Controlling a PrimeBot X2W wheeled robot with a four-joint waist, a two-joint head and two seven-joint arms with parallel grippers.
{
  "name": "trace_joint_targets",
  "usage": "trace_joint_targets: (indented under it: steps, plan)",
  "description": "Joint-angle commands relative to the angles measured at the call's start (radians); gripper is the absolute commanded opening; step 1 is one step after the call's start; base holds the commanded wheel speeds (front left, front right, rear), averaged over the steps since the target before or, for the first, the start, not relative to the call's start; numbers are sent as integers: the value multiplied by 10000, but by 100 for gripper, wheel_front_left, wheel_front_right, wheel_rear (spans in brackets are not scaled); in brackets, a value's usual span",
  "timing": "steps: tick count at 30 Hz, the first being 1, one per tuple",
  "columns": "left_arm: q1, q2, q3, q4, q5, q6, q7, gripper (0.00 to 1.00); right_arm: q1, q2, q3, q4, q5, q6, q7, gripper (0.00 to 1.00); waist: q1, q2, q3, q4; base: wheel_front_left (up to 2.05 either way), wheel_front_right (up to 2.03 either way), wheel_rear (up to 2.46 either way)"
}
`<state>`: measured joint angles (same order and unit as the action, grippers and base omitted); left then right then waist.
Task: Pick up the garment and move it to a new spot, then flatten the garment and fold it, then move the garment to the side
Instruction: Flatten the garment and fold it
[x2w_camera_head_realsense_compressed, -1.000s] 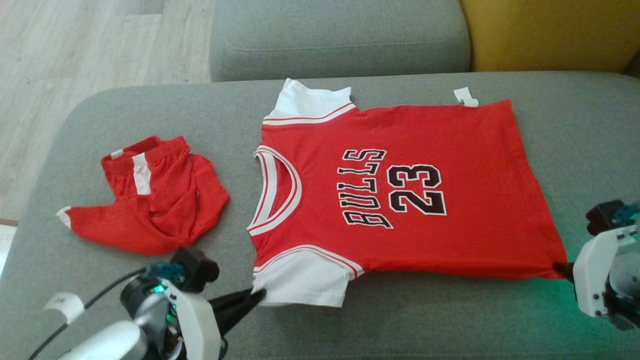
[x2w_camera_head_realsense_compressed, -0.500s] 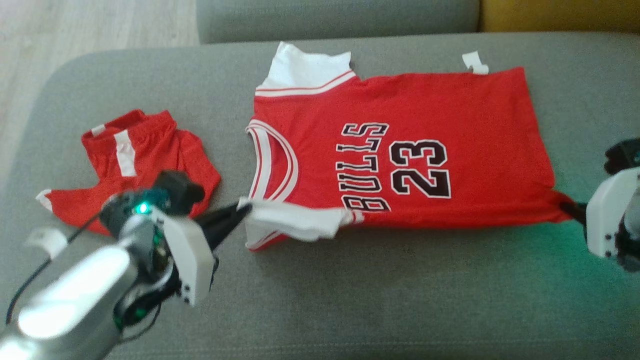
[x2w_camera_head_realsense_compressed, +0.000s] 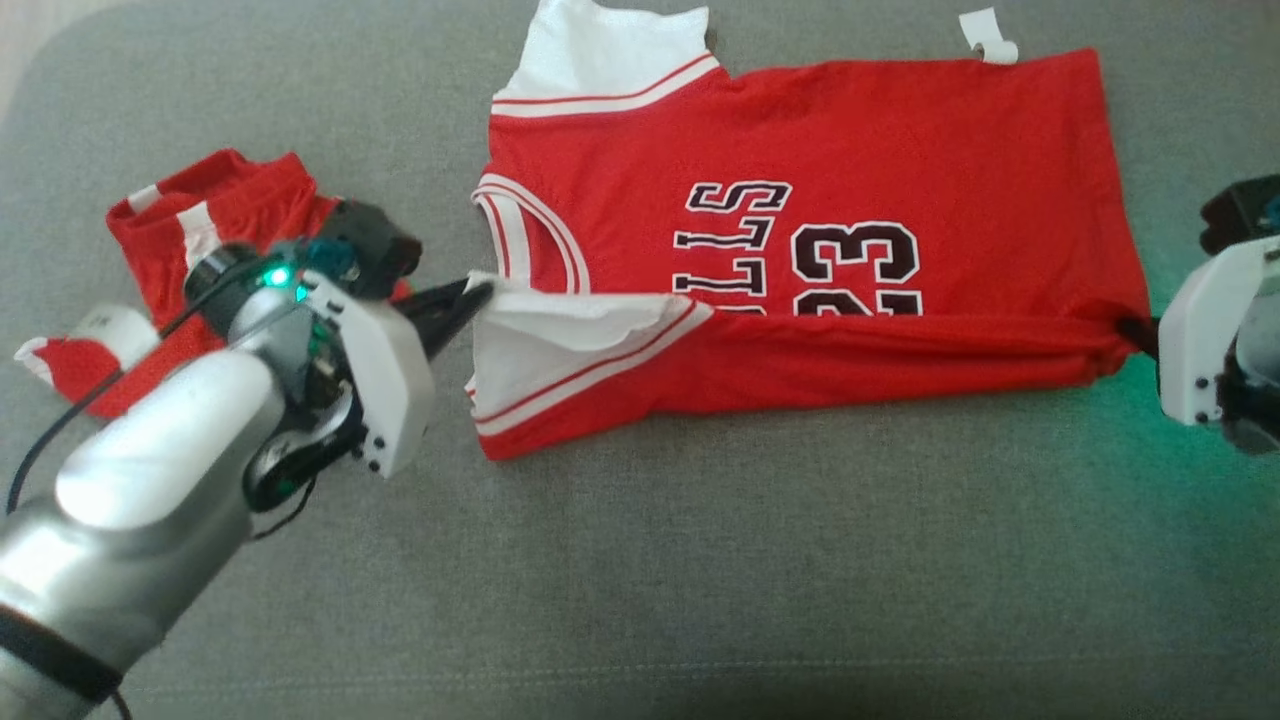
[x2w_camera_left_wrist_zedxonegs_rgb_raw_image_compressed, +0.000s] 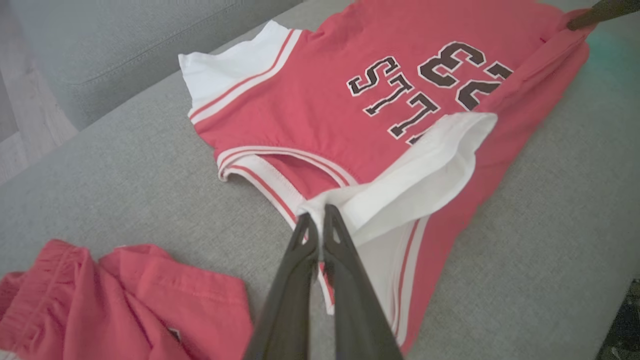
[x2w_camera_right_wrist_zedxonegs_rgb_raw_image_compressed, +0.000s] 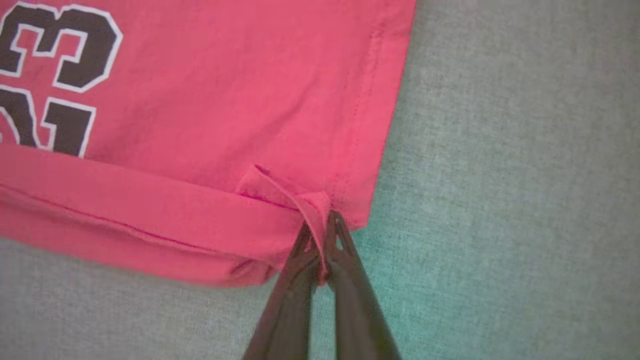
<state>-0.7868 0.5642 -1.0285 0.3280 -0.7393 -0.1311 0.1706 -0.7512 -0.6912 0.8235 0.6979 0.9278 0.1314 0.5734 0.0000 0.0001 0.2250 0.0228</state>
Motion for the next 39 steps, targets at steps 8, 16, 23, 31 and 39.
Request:
trace_joint_targets:
  steps: [8, 16, 23, 31, 39]
  plan:
    - [-1646, -143, -92, 1152, 88, 18, -940, 100, -976, 320, -677, 593, -716, -7, -1283, 100, 0, -1, 355, -75, 0, 0, 0]
    - [-1488, -1107, 930, 2641, -142, 1123, -3440, 100, -1025, 1253, -1323, 1317, -1478, -7, -4050, 100, 0, -1, -57, -168, 0, 0, 0]
    - [250, -1961, 3340, 1317, -399, 2829, -4314, 100, 11, 1874, -2500, 1109, -2839, -7, -8180, 100, 0, -1, -986, -126, 0, 0, 0]
    - [4076, -3463, 6193, -1523, 1400, 3498, -4321, 100, 2886, 3319, -6110, -1874, -5758, -7, -8348, 100, 0, -1, -1798, -216, 0, 0, 0]
    - [6347, -4687, 7166, -1774, 2982, 2928, -4322, 100, 5774, 5076, -7831, -3991, -7797, -7, -8350, 100, 0, -1, -2163, -259, 0, 0, 0]
